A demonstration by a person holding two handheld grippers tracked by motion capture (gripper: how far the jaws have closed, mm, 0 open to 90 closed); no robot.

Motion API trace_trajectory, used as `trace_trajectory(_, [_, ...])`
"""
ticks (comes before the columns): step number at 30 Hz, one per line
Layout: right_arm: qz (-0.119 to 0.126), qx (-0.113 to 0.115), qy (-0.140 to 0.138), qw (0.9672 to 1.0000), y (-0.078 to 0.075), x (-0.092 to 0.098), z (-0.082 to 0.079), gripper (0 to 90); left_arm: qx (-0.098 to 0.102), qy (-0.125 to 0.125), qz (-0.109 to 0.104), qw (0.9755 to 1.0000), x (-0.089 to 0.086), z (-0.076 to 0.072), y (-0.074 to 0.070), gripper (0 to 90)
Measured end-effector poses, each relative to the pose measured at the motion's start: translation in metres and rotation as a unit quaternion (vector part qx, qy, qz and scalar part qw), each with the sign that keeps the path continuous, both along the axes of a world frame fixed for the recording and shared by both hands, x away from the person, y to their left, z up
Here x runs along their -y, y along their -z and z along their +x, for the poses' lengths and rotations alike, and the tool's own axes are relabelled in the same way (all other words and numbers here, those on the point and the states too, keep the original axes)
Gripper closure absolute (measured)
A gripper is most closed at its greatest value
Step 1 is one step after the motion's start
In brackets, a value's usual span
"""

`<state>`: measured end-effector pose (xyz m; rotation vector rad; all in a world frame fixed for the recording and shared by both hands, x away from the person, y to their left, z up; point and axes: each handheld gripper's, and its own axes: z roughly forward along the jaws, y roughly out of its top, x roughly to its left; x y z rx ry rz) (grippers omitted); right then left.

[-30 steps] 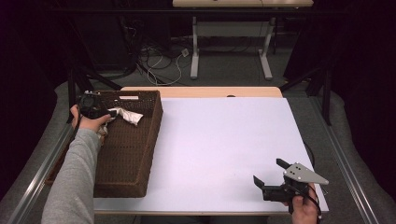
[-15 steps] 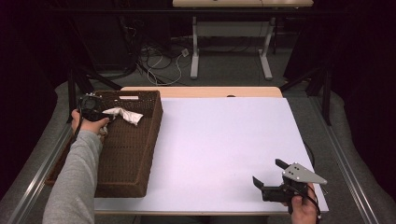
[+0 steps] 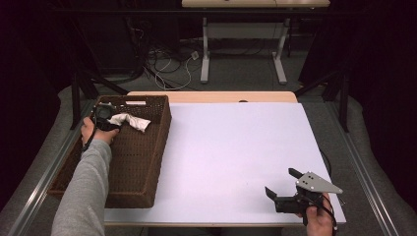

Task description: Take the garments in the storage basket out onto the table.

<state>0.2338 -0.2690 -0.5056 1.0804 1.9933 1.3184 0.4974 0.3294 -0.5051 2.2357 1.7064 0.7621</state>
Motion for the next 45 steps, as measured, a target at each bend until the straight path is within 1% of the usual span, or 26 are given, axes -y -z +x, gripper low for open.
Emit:
trace_trajectory(2, [0.002,0.001,-0.001,1.0000,0.000,0.000,0.000,0.0,-0.005,-0.006,0.010,0.9999,0.001,0.000,0.003,45.0])
trace_trajectory(5, [0.004,0.000,-0.001,1.0000,0.000,0.000,0.000,0.0,-0.013,-0.011,0.014,0.9998,0.001,0.001,0.006,45.8])
trace_trajectory(7, [0.004,0.000,-0.001,1.0000,0.000,0.000,0.000,0.0,-0.018,-0.012,0.030,0.9993,0.002,0.001,0.009,45.8])
trace_trajectory(8, [0.005,0.000,0.000,1.0000,0.001,0.000,0.000,0.0,-0.020,-0.014,0.034,0.9991,0.002,0.001,0.010,45.8])
trace_trajectory(10, [0.002,0.000,0.001,1.0000,0.000,0.000,0.000,0.0,-0.026,-0.016,0.038,0.9988,0.001,0.002,0.012,45.6])
trace_trajectory(11, [0.001,0.000,0.000,1.0000,0.000,0.000,0.000,0.0,-0.025,-0.021,0.038,0.9988,0.001,0.002,0.013,45.5])
trace_trajectory(13, [0.003,0.001,-0.001,1.0000,0.000,0.000,0.000,0.0,-0.032,-0.025,0.043,0.9982,0.001,0.003,0.016,45.5])
trace_trajectory(15, [0.006,0.003,-0.003,1.0000,0.001,-0.001,0.000,0.0,-0.039,-0.025,0.050,0.9977,0.000,0.003,0.020,45.7])
trace_trajectory(16, [0.006,0.002,-0.003,1.0000,0.001,0.000,0.001,0.0,-0.043,-0.024,0.050,0.9975,0.001,0.004,0.021,45.8])
trace_trajectory(17, [0.004,0.000,-0.003,1.0000,0.001,0.000,0.000,0.0,-0.044,-0.024,0.049,0.9975,0.001,0.004,0.022,45.8])
trace_trajectory(18, [0.004,-0.001,-0.002,1.0000,0.001,0.000,0.000,0.0,-0.046,-0.024,0.055,0.9971,0.001,0.004,0.022,46.5])
trace_trajectory(21, [0.005,-0.001,-0.003,1.0000,0.001,0.000,0.000,0.0,-0.053,-0.026,0.060,0.9965,0.001,0.005,0.024,49.3])
trace_trajectory(24, [0.004,-0.001,-0.003,1.0000,0.000,0.001,0.000,0.0,-0.054,-0.029,0.060,0.9963,0.000,0.005,0.025,51.6])
trace_trajectory(25, [0.005,0.001,-0.004,1.0000,0.001,0.001,0.000,0.0,-0.054,-0.031,0.054,0.9966,-0.001,0.005,0.026,52.1])
trace_trajectory(27, [0.007,-0.001,-0.003,1.0000,0.001,0.001,0.000,0.0,-0.056,-0.031,0.054,0.9965,-0.001,0.005,0.026,53.6])
trace_trajectory(30, [0.006,-0.002,-0.002,1.0000,0.001,0.002,0.000,0.0,-0.055,-0.038,0.046,0.9967,-0.002,0.005,0.026,56.6])
trace_trajectory(33, [0.007,-0.002,-0.004,1.0000,0.001,0.001,0.000,0.0,-0.055,-0.040,0.043,0.9967,-0.003,0.005,0.027,59.4])
trace_trajectory(34, [0.006,-0.002,-0.004,1.0000,0.001,0.001,0.000,0.0,-0.055,-0.040,0.041,0.9968,-0.003,0.005,0.027,60.6])
trace_trajectory(35, [0.010,0.003,0.000,0.9999,0.002,0.001,0.000,0.0,-0.053,-0.043,0.038,0.9969,-0.003,0.005,0.027,62.4])
trace_trajectory(36, [0.006,-0.002,-0.002,1.0000,0.001,0.002,-0.001,0.0,-0.055,-0.043,0.036,0.9969,-0.003,0.005,0.026,64.7])
trace_trajectory(37, [0.007,-0.002,-0.003,1.0000,0.001,0.002,-0.001,0.0,-0.055,-0.045,0.035,0.9969,-0.003,0.005,0.025,66.7])
trace_trajectory(38, [0.003,-0.004,-0.001,1.0000,0.001,0.002,-0.001,0.0,-0.054,-0.047,0.038,0.9967,-0.003,0.005,0.025,70.3])
trace_trajectory(40, [0.004,-0.001,-0.003,1.0000,0.001,0.003,0.000,0.0,-0.053,-0.044,0.038,0.9969,-0.003,0.005,0.024,75.0])
trace_trajectory(42, [0.007,0.001,-0.003,1.0000,0.001,0.003,0.000,0.0,-0.053,-0.046,0.034,0.9970,-0.003,0.004,0.022,75.7])
trace_trajectory(45, [0.005,0.001,-0.004,1.0000,0.002,0.003,0.000,0.0,-0.048,-0.051,0.026,0.9972,-0.005,0.004,0.022,77.1])
